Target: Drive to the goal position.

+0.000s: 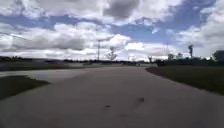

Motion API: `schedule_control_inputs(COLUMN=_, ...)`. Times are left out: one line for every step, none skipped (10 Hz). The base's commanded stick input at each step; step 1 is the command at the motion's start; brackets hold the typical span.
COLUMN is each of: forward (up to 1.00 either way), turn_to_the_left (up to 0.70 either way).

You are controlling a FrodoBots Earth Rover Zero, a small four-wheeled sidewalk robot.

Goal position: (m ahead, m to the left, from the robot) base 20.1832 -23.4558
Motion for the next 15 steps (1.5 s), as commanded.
schedule_control_inputs(forward=1.00, turn_to_the_left=-0.13)
schedule_control_inputs(forward=1.00, turn_to_the_left=-0.13)
schedule_control_inputs(forward=1.00, turn_to_the_left=-0.13)
schedule_control_inputs(forward=1.00, turn_to_the_left=-0.13)
schedule_control_inputs(forward=1.00, turn_to_the_left=-0.12)
schedule_control_inputs(forward=1.00, turn_to_the_left=-0.12)
schedule_control_inputs(forward=1.00, turn_to_the_left=-0.12)
schedule_control_inputs(forward=1.00, turn_to_the_left=-0.12)
schedule_control_inputs(forward=1.00, turn_to_the_left=-0.11)
schedule_control_inputs(forward=1.00, turn_to_the_left=-0.11)
schedule_control_inputs(forward=1.00, turn_to_the_left=-0.10)
schedule_control_inputs(forward=1.00, turn_to_the_left=-0.10)
schedule_control_inputs(forward=1.00, turn_to_the_left=-0.10)
schedule_control_inputs(forward=1.00, turn_to_the_left=-0.10)
schedule_control_inputs(forward=1.00, turn_to_the_left=-0.10)
